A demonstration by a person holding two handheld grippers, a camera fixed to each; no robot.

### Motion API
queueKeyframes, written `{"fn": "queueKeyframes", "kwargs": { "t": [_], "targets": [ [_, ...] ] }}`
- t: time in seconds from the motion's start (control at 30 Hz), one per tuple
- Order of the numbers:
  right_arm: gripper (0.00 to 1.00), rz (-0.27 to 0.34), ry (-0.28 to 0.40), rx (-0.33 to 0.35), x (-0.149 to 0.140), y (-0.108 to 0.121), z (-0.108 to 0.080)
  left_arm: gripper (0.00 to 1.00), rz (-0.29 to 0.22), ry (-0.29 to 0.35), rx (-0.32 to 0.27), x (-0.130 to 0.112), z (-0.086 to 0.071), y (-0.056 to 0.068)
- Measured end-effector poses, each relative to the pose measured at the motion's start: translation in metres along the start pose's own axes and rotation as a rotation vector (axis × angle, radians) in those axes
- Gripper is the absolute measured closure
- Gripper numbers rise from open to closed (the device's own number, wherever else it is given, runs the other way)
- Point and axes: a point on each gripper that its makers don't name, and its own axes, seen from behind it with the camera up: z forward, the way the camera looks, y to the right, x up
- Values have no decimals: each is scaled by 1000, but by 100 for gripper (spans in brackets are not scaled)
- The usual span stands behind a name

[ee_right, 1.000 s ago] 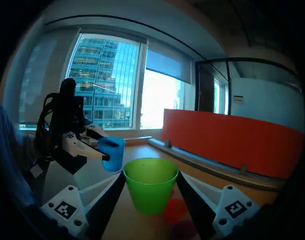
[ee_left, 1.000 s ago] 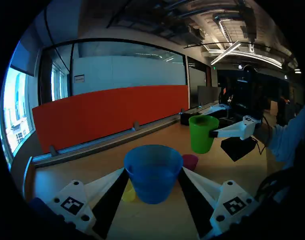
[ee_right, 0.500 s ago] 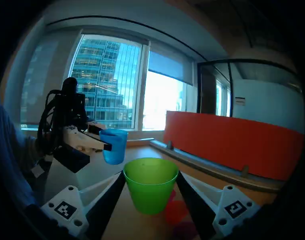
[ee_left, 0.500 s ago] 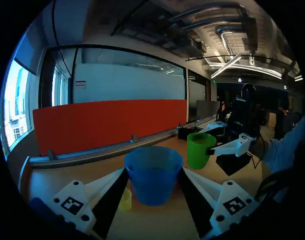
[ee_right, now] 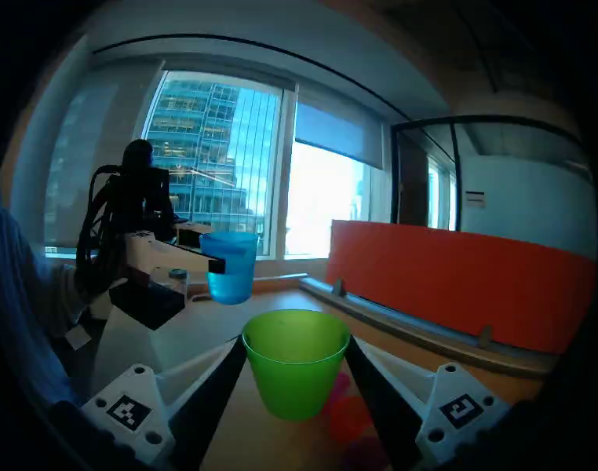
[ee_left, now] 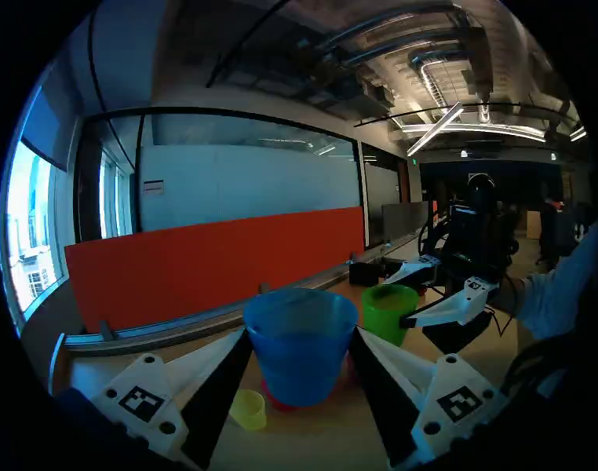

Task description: Pour water

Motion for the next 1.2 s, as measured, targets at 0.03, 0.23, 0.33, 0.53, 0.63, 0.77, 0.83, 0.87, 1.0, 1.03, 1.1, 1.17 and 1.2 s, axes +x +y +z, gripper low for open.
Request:
{"fn": "queueKeyframes", "kwargs": {
  "t": [0.03,0.23,0.33,0.53,0.63,0.77,0.83,0.87,1.0,1.03,1.1,1.17,1.2],
  "targets": [
    [8,3,0,2,0,0,1,16,8,4,0,2,0,0],
    [7,16,1,16,-1,-4,3,16,73,31,5,19,-2,4],
    [8,17,1,23,-1,-6,4,16,108,45,11,28,-3,6],
    [8,17,-3,39,-1,-12,6,16,187,61,39,43,-4,8],
    [8,19,-3,49,-1,-16,7,16,238,62,57,49,-4,8],
    [8,18,-4,69,-1,-23,9,16,297,63,74,58,-3,10],
    [8,19,-4,77,-1,-26,10,16,316,66,79,61,-2,11],
    [8,19,-3,81,-1,-28,11,16,325,68,81,64,-2,11],
    [8,18,-4,94,-2,-32,12,16,365,81,85,73,-1,12],
    [8,19,-5,97,-3,-34,12,16,375,84,87,75,-1,12],
    [8,19,-7,103,-4,-36,12,16,397,90,90,79,-1,13],
    [8,18,-7,108,-4,-38,12,16,422,95,90,82,-1,13],
    [8,18,-8,110,-5,-39,12,16,433,97,92,84,-1,14]
  ]
}}
